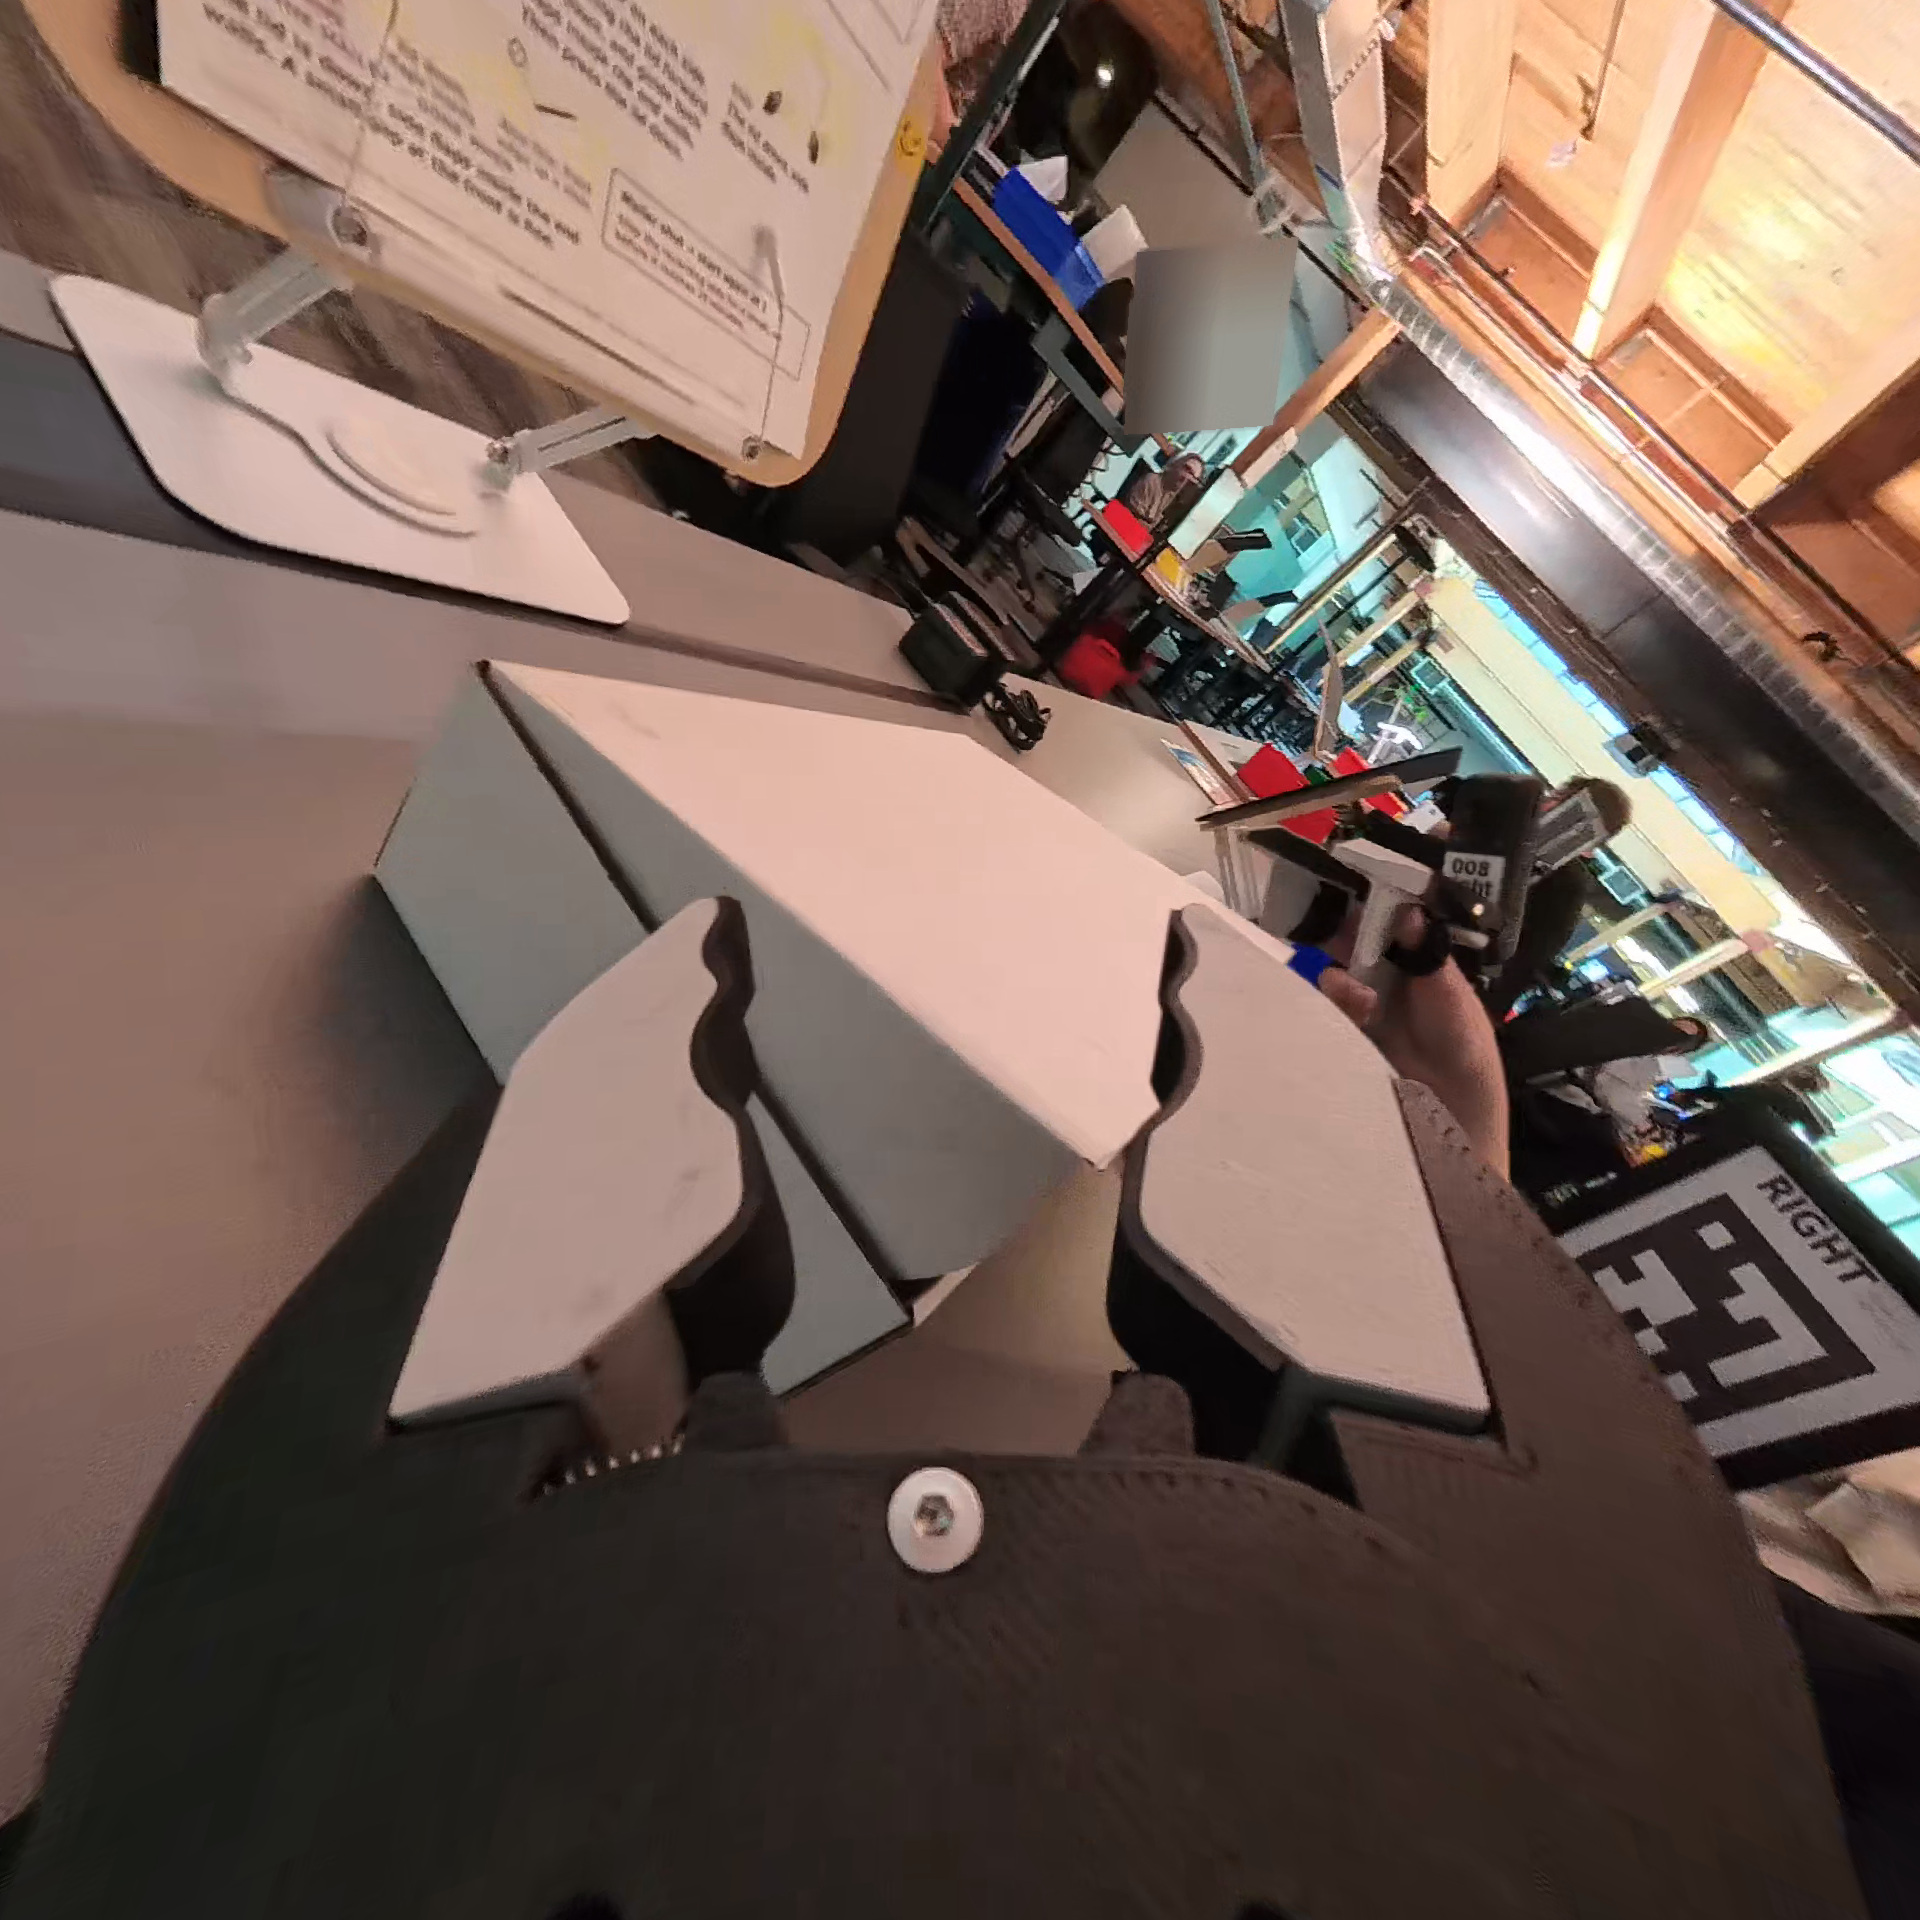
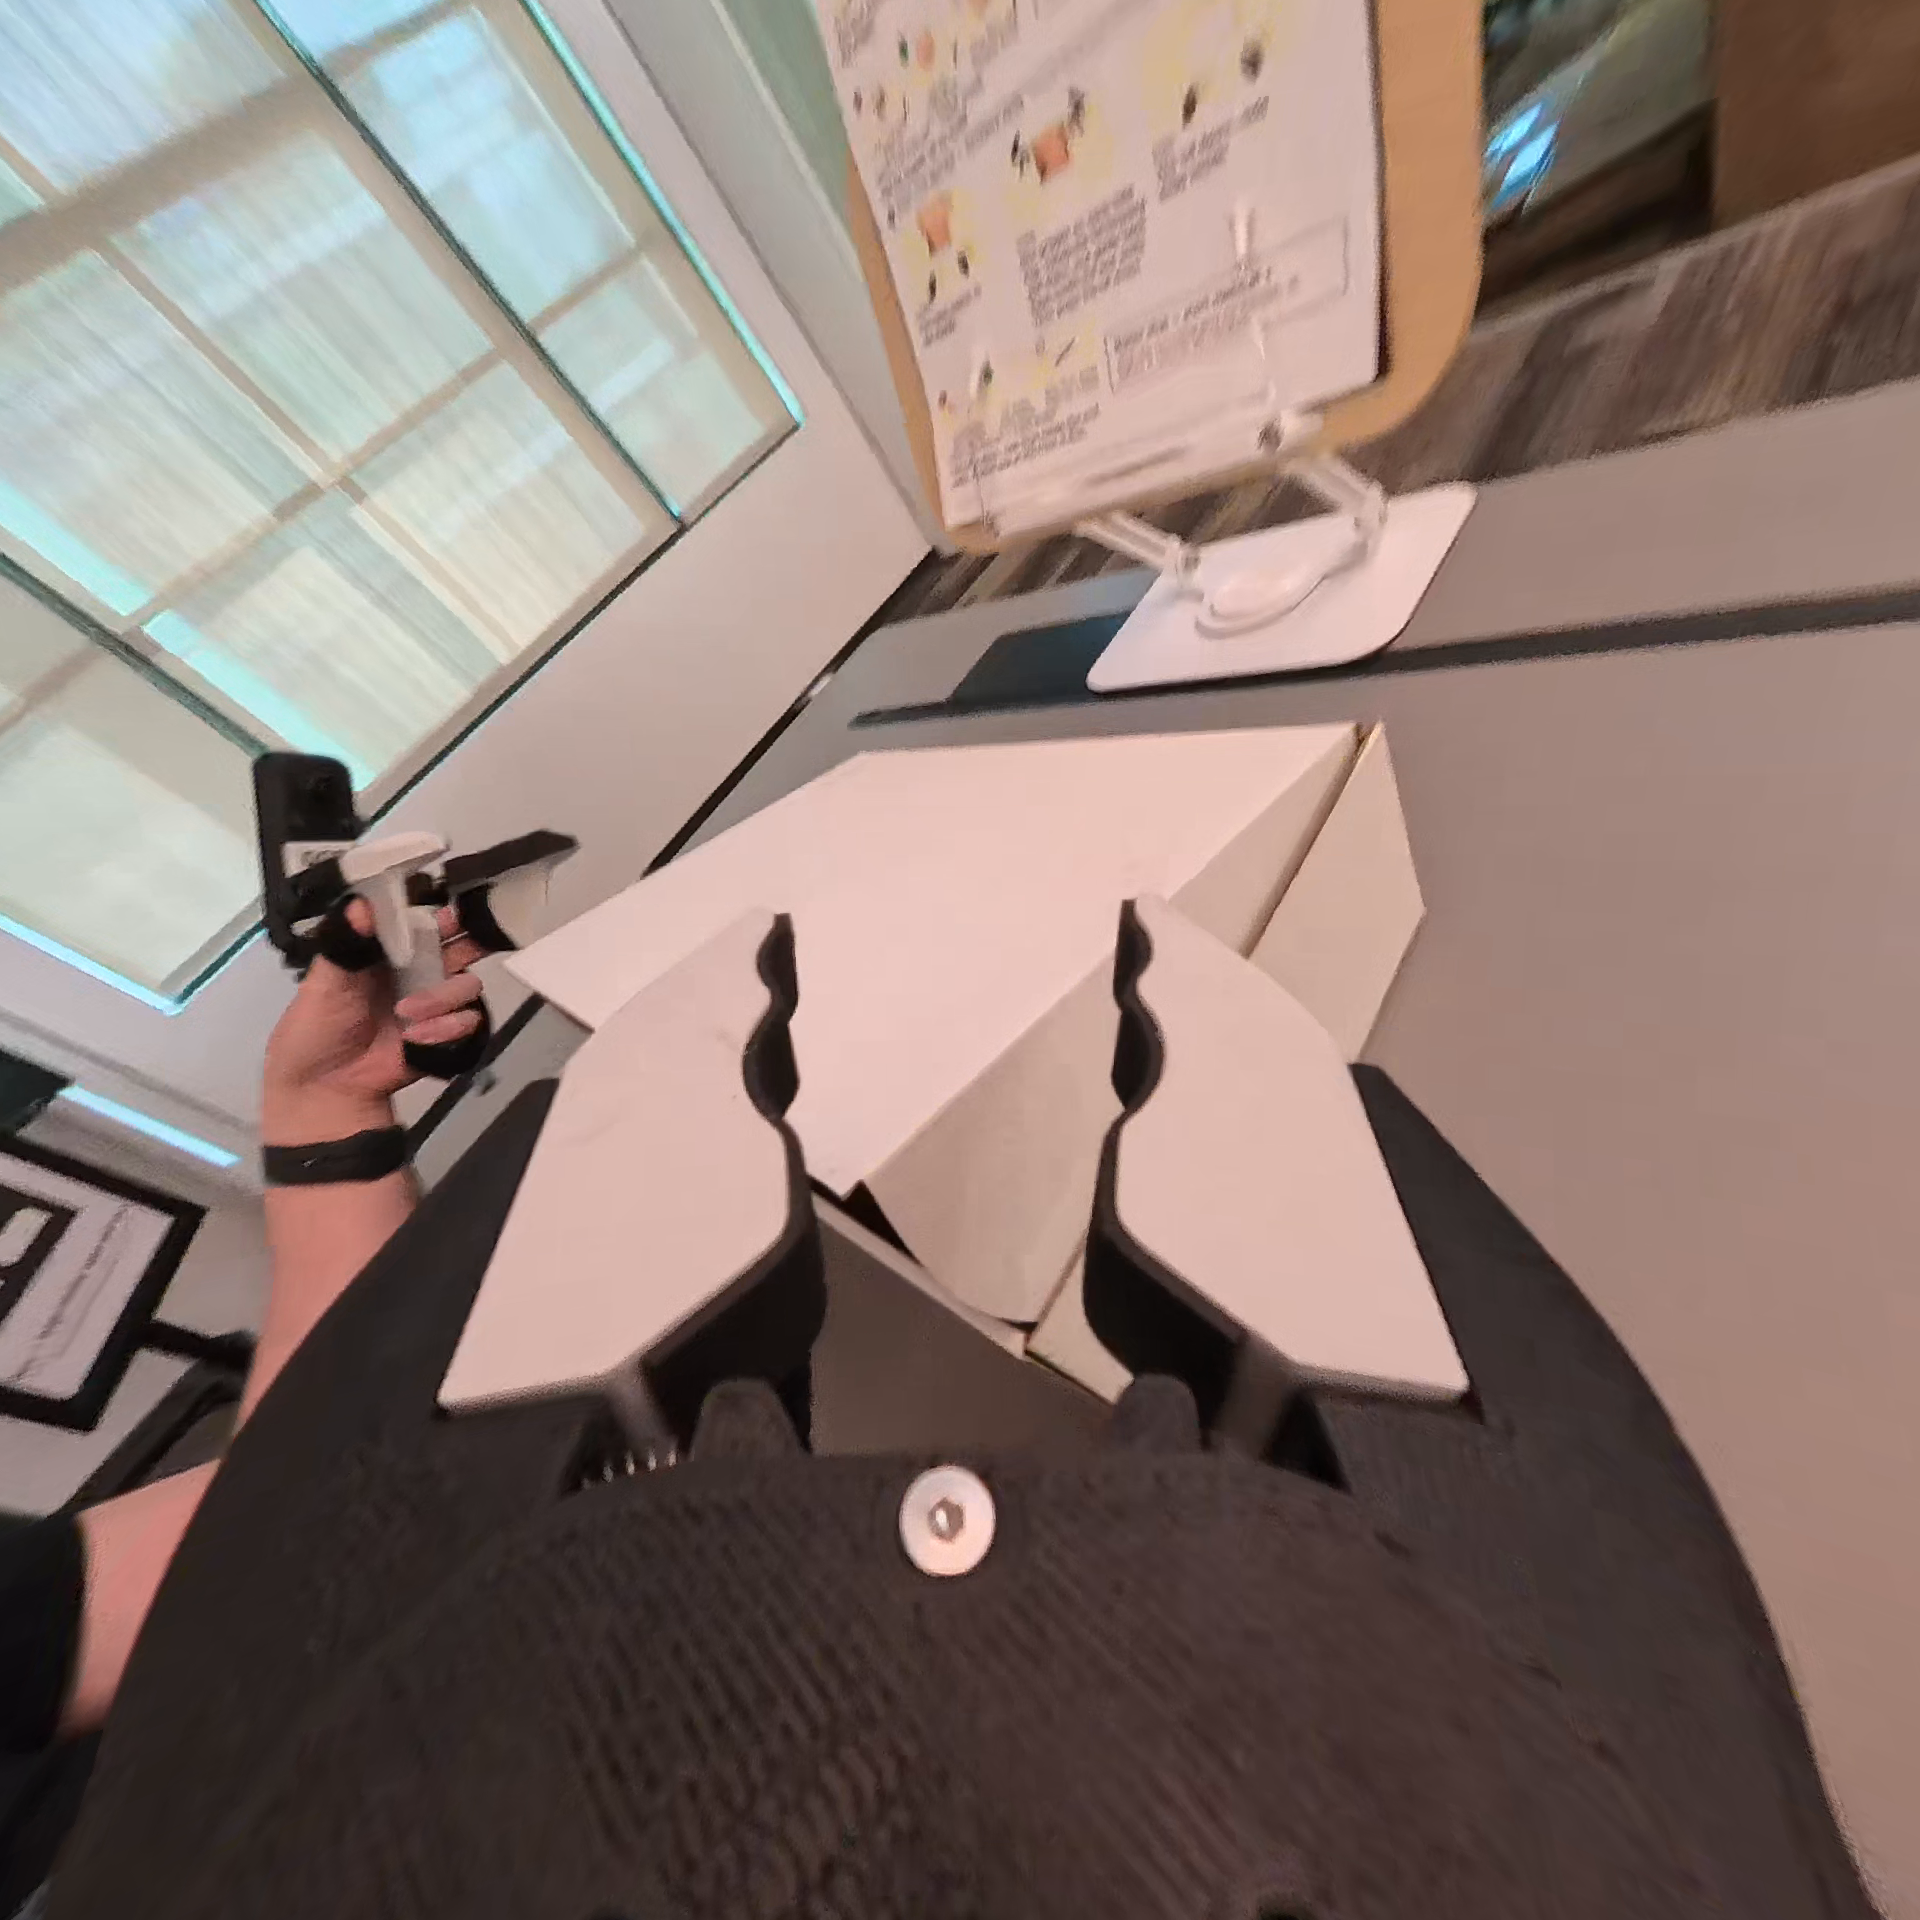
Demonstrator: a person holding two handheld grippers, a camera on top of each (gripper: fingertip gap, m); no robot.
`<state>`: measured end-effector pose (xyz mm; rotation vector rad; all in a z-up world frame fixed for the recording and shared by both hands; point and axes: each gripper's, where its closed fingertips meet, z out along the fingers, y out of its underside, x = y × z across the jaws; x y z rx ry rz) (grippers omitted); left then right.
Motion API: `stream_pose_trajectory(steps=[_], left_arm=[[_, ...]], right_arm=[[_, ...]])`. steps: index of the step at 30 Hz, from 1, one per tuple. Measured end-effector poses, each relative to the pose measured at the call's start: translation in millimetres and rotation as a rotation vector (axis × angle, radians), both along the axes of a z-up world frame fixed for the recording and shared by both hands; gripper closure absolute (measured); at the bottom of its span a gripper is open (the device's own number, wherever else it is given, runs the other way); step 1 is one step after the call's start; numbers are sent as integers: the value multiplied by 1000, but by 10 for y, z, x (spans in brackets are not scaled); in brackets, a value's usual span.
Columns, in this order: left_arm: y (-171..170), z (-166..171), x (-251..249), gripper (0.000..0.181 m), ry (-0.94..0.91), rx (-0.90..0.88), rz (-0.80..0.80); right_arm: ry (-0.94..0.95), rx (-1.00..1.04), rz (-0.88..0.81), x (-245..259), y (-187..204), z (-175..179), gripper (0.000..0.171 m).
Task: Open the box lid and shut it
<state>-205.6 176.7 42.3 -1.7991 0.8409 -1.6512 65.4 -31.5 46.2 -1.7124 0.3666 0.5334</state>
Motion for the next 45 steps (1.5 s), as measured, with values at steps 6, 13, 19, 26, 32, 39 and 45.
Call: stream_pose_trajectory(steps=[6, 13, 19, 26, 32, 39, 45], left_arm=[[-18, -100, 32, 97, 17, -42, -13], [-64, -179, 30, 93, 22, -68, -41], [-148, -160, -4, 91, 0, -59, -101], [-210, -72, 57, 90, 159, 27, -216], [-195, -80, 102, 90, 221, 67, -197], [-180, -317, 164, 84, 304, 18, -225], [-77, -199, 200, 87, 265, 28, -230]], right_arm=[[109, -18, 80, -83, 75, -14, 107], [138, -54, 127, -125, 134, -60, 97], [143, -64, 183, -151, 135, -84, 93], [143, -65, 207, -82, 74, 32, 93], [-52, -161, 192, -126, 73, -53, 93], [1, -236, 205, -197, 116, -183, 91], [2, -239, 213, -90, 131, -137, 90]])
